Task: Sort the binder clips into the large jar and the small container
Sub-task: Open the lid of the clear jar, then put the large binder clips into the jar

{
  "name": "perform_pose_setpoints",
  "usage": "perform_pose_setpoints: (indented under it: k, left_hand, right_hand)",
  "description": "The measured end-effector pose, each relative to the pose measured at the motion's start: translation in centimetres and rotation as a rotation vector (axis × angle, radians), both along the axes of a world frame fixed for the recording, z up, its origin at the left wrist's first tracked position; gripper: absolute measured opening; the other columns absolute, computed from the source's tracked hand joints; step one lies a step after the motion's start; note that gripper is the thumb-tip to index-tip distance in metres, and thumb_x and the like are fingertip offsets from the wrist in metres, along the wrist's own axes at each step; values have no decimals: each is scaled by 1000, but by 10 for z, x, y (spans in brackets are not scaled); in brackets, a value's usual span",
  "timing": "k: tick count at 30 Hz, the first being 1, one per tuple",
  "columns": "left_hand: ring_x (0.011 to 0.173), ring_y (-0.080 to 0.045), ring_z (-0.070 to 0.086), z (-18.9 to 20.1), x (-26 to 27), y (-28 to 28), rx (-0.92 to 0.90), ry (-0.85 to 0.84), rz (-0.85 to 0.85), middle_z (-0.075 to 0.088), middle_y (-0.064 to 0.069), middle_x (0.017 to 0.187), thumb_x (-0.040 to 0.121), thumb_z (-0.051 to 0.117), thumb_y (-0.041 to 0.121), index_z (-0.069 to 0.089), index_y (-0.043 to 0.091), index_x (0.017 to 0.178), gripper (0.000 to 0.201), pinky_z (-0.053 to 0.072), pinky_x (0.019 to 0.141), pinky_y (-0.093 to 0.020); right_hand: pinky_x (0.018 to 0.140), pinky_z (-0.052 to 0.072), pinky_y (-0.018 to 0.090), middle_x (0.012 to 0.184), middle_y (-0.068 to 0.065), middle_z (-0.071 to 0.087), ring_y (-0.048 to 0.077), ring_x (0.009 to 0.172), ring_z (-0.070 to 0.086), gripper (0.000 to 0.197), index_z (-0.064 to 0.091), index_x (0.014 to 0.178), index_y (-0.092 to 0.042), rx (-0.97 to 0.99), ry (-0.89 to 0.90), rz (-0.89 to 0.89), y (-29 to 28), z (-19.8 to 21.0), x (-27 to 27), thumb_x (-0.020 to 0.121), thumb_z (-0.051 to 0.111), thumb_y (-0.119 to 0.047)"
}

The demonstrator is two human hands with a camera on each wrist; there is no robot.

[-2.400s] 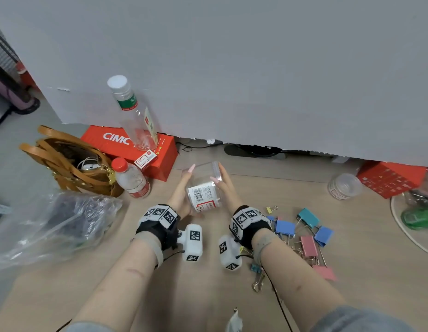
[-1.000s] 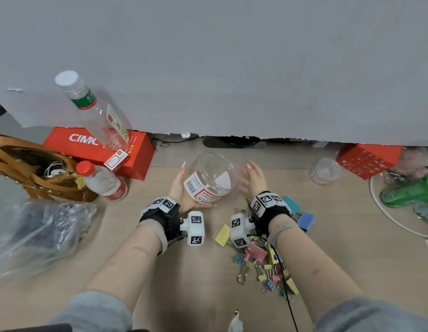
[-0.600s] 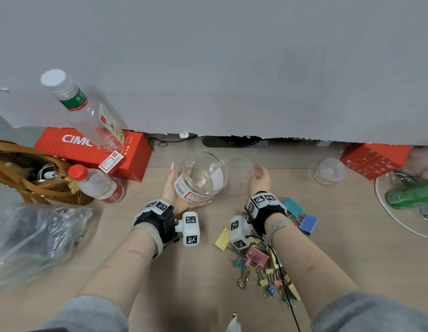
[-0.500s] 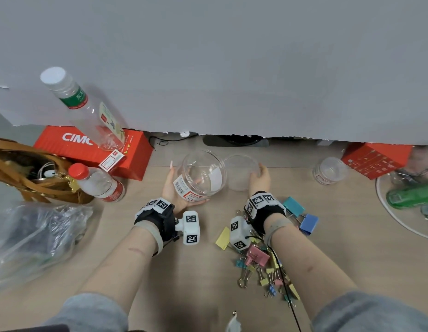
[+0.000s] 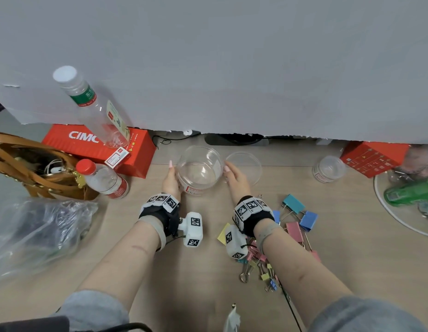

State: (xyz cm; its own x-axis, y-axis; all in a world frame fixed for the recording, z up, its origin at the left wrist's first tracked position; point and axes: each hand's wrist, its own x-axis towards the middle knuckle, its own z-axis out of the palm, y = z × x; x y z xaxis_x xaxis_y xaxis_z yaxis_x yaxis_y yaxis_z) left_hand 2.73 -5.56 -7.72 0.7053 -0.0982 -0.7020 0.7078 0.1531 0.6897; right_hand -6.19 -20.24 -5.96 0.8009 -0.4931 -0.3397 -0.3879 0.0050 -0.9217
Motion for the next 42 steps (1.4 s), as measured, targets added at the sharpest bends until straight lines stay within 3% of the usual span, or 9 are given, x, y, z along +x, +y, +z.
perform_pose_setpoints:
  k: [3, 6, 9, 17, 22, 28, 35, 38, 42]
  left_hand:
    - [126, -24, 49, -12, -2, 8, 125, -62, -66, 55, -9, 132, 94, 34, 49, 45, 15, 136, 55, 33, 113, -42]
    - [126, -25, 49, -25, -5, 14, 187, -58, -87, 56, -10, 132, 87, 37, 58, 54, 10, 127, 65, 33, 112, -42]
    - [117, -31, 53, -15, -17, 15, 297, -84, -112, 59, -19, 122, 97, 34, 34, 58, 0, 115, 45, 39, 108, -45]
    - [61, -26, 51, -19, -86, 5, 394, 66, -230, 57, -10, 73, 92, 44, 20, 55, 6, 80, 21, 45, 59, -32]
    - [53, -25, 53, -10, -126, -21, 412, -5, -367, 61, -10, 67, 91, 53, 31, 57, 11, 65, 32, 50, 53, -30]
    - [65, -24, 56, 2, -148, -33, 617, -159, -617, 61, -4, 70, 65, 68, 57, 58, 19, 69, 39, 50, 70, -36]
    - [97, -29, 56, 2, -165, -43, 876, -278, -893, 48, -10, 112, 69, 76, 18, 45, 24, 85, 35, 49, 88, -35]
    - [96, -29, 60, -1, -165, -43, 881, -289, -901, 57, -13, 111, 68, 71, 9, 41, 28, 73, 36, 51, 88, -35]
    - [92, -28, 57, -2, -169, -47, 920, -275, -961, 54, -10, 104, 71, 69, 10, 47, 19, 94, 33, 49, 89, -36]
  right_hand:
    - [109, 38, 43, 125, 3, 61, 20, 123, 52, 36, 53, 129, -15, 4, -9, -7, 2, 1, -4, 97, 40, -26]
    - [107, 38, 33, 123, 7, 61, 18, 117, 53, 34, 54, 127, -11, -24, 16, -75, -1, 1, -14, 98, 39, -19]
    - [96, 41, 29, 119, 4, 63, 21, 114, 56, 28, 58, 119, -18, -150, 107, -178, -12, -5, -32, 95, 43, -20]
    - [103, 28, 40, 129, 8, 50, 28, 124, 40, 44, 52, 116, -17, -515, 653, -191, -61, -4, -88, 82, 61, -43]
    - [107, 28, 39, 131, 12, 44, 30, 127, 37, 56, 49, 118, -14, -504, 705, -38, -74, -8, -109, 78, 67, -48]
    - [99, 39, 40, 128, 14, 40, 31, 120, 41, 63, 47, 120, -9, -473, 670, 208, -80, -10, -116, 75, 71, -46]
    - [97, 45, 44, 128, 14, 43, 33, 115, 51, 63, 39, 126, -9, -554, 688, 476, -78, -10, -124, 77, 73, -31]
    - [97, 45, 45, 128, 14, 43, 34, 115, 49, 61, 40, 126, -12, -516, 678, 468, -77, -7, -125, 75, 71, -23]
    - [101, 40, 46, 128, 12, 44, 32, 112, 50, 48, 46, 120, -12, -430, 532, 400, -76, -6, -127, 78, 66, -24]
